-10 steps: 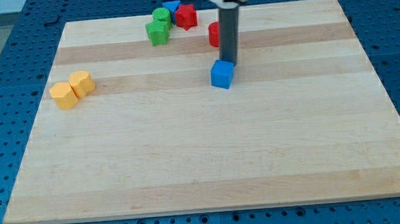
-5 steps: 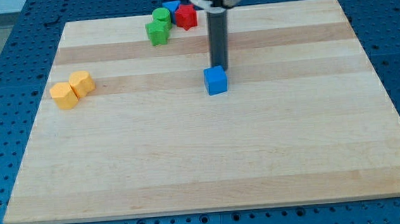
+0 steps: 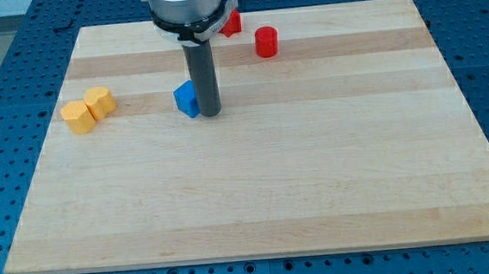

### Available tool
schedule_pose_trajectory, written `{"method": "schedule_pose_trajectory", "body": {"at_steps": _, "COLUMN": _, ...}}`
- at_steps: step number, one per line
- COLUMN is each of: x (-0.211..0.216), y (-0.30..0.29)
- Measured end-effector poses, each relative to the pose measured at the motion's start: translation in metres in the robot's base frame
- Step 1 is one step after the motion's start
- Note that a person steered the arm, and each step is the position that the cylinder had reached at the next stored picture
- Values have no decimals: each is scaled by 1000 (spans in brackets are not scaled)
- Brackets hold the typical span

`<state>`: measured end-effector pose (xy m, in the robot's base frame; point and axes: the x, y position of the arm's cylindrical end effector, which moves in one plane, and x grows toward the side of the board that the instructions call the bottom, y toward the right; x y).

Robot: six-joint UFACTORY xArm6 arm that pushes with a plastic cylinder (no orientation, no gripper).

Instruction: Slide the blue cube closer to the yellow heart

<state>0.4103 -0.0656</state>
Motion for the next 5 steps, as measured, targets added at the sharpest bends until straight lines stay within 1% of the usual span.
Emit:
{"method": "schedule_pose_trajectory", "body": {"at_steps": 2, "x": -7, "y": 35}}
{"method": "schedule_pose_trajectory", "body": {"at_steps": 3, "x": -19, "y": 35}}
{"method": "schedule_pose_trajectory", "body": {"at_steps": 4, "x": -29, "y": 16}}
{"method": "schedule_pose_trajectory", "body": {"at_steps": 5, "x": -29, "y": -22}}
